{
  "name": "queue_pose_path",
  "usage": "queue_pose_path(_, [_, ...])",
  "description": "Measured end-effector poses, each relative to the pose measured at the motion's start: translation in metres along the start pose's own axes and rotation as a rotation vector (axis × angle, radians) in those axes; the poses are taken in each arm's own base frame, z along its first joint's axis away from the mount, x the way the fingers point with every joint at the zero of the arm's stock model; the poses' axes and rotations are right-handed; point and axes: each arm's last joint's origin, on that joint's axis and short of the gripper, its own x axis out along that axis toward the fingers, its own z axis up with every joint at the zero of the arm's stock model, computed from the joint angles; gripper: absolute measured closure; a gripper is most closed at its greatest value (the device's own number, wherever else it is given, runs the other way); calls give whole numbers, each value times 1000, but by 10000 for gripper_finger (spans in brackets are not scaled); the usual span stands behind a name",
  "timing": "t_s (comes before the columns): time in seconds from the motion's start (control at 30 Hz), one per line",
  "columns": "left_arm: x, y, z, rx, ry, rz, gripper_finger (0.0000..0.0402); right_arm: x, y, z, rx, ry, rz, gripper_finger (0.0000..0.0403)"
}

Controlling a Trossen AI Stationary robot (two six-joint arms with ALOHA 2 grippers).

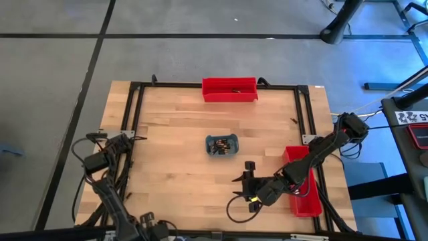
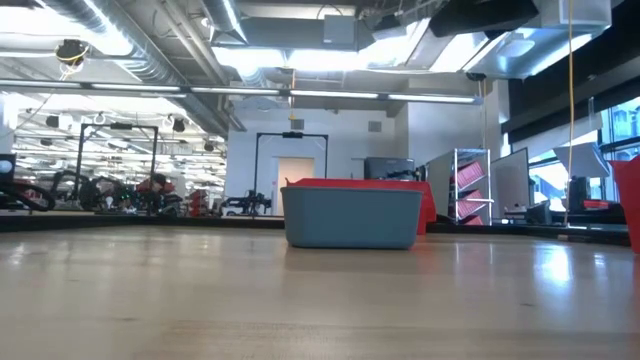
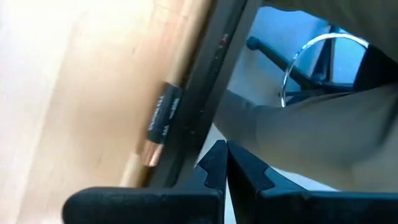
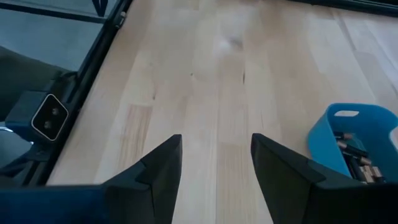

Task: Sort batteries
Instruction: Put the black battery into the blue bin

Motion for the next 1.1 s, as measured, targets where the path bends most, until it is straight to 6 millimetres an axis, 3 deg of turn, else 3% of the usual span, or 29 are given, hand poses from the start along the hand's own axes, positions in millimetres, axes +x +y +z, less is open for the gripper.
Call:
queue_pose_path(0.2, [-3,11,-1,24,3,107,401,0,0,0,4,-2,1,210])
queue_pose_path(0.7, [0,21,0,88,-33,175,401,0,0,1,7,-8,2,210])
queue_pose_path(0.93, [1,32,12,49,-87,287,401,0,0,1,3,-6,2,210])
queue_pose_path(1.1, [-11,34,24,1,-141,340,401,0,0,1,4,-6,0,210])
